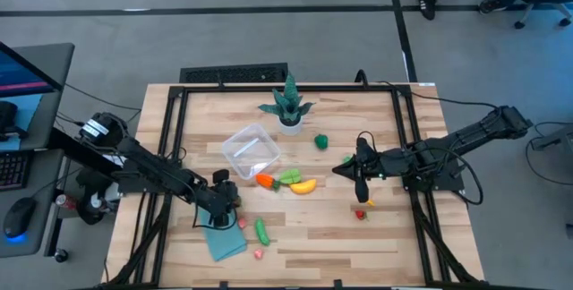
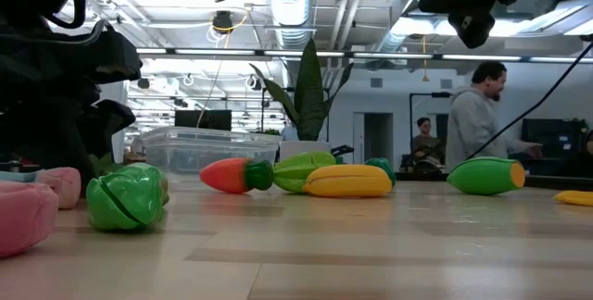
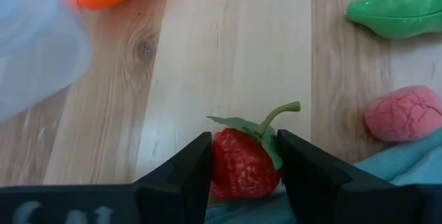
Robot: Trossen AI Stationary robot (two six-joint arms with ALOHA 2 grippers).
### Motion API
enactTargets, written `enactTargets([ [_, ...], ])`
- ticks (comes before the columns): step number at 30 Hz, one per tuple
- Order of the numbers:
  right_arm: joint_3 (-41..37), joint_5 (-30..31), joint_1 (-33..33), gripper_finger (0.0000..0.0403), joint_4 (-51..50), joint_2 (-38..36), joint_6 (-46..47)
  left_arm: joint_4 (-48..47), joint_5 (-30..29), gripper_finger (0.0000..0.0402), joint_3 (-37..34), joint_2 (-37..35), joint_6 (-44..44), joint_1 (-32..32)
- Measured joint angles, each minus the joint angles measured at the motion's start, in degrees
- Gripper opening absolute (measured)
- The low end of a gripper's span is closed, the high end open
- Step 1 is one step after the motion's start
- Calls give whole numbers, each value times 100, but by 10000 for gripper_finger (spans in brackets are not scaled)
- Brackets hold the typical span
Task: Pick and placing Produce into tupperware
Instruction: Put the left red strawberry into the transparent container
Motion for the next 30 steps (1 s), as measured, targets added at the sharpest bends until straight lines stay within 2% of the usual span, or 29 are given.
enactTargets([
  [10,0,0,0,0,-1,0,0,413,-17,145,4,0,-219,0],
  [18,0,0,0,0,-2,0,-1,439,-24,145,460,-2,-57,0],
  [25,0,-151,0,0,-3,0,-40,-476,-324,145,1099,-2,58,0],
  [30,0,-173,1,0,-6,0,-48,-1249,-816,145,1580,-2,216,0],
])
